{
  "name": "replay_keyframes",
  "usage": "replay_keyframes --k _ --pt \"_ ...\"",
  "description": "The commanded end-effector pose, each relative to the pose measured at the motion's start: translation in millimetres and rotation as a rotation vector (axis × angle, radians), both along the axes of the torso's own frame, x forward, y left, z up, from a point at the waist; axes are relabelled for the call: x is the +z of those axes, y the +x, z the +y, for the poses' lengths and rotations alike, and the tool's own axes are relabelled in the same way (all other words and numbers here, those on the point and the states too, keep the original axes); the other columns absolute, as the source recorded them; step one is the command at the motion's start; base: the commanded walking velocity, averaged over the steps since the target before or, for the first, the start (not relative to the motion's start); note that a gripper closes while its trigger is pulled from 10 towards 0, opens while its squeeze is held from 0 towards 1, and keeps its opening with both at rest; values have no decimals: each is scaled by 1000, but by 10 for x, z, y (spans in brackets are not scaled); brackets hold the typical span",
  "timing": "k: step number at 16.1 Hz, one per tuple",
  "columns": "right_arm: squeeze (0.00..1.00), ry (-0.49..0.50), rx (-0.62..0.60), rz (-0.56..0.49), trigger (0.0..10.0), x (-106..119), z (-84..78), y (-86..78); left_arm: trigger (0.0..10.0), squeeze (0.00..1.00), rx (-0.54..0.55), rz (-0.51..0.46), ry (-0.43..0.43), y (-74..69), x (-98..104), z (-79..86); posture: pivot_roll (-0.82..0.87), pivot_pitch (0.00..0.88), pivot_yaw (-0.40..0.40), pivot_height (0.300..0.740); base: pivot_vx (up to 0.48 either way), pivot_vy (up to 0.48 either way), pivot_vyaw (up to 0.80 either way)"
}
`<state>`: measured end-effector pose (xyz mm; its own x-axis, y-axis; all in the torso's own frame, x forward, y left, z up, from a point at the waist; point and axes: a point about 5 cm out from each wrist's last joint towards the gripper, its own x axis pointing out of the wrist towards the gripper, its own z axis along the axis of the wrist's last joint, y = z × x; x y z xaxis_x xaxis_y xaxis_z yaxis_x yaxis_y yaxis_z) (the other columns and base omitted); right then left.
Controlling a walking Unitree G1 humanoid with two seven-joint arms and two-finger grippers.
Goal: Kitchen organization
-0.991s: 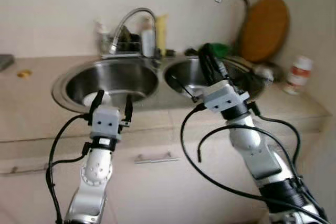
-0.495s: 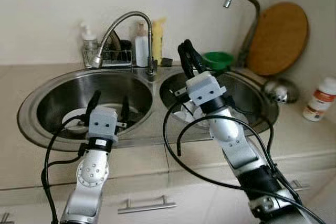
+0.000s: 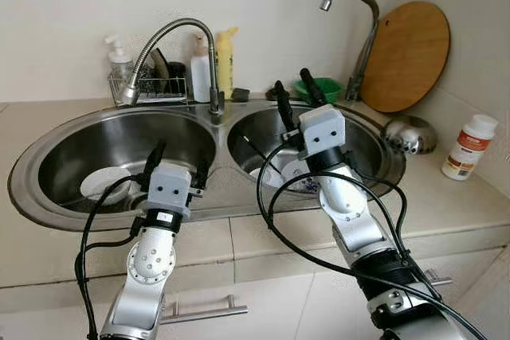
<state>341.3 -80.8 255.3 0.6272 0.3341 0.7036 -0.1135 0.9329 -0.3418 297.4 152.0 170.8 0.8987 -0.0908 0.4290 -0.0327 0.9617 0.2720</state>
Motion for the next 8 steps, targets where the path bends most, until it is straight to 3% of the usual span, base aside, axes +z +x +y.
replay_keyframes --k 1,4,5,6,8 --pt "1000 13 1 -9 10000 40 -27 12 10000 0 -14 11 10 -5 -13 -26 32 0 -12 740 0 0 0" --pt "1000 24 -15 33 10000 -7 -88 -11 10000 0 -62 26 -9 -25 -36 -85 21 0 -11 740 0 0 0" --pt "235 -9 -19 78 10000 -102 -118 -29 10000 0 -77 35 -13 -35 -54 -105 21 0 -11 740 0 0 0" --pt "0 -6 -44 128 10000 -188 -201 -39 10000 0 -83 37 -10 -48 -65 -119 13 0 -12 740 -266 0 0" --pt "0 -7 -46 142 10000 -191 -212 -52 10000 0 -87 38 -11 -51 -65 -119 13 0 -12 740 -266 0 0"
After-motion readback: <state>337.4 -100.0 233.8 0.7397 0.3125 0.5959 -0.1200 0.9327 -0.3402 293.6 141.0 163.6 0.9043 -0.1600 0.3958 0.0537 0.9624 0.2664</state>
